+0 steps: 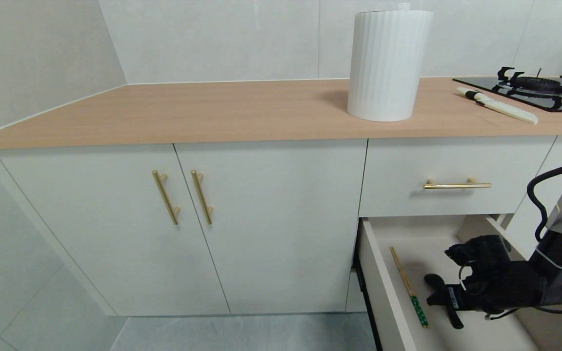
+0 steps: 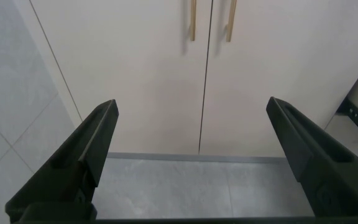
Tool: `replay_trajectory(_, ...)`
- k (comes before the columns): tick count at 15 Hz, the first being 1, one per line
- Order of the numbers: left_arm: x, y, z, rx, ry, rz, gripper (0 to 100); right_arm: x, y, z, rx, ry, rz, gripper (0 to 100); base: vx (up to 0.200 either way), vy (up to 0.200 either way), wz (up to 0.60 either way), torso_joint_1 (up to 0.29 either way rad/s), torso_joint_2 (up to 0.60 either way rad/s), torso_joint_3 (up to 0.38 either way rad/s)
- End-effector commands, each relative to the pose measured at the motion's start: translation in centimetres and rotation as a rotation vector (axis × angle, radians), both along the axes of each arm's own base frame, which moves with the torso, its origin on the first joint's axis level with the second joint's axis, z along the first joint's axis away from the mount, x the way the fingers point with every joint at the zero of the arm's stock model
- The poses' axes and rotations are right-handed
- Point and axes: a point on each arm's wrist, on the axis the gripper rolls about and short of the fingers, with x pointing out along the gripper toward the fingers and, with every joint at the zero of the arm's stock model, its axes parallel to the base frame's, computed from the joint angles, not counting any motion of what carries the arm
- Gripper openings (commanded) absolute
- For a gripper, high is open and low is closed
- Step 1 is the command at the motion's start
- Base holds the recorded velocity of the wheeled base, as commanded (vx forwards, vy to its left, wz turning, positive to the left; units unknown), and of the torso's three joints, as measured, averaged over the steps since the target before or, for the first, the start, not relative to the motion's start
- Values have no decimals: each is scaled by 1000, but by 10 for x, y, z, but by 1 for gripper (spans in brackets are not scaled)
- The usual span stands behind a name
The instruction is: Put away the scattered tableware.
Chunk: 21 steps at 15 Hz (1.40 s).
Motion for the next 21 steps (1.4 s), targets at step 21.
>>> replay_trajectory(21,0,0,0,2,1,0,100,-205,2,166,22,-339,57,100,-67,0,0,2,0,1)
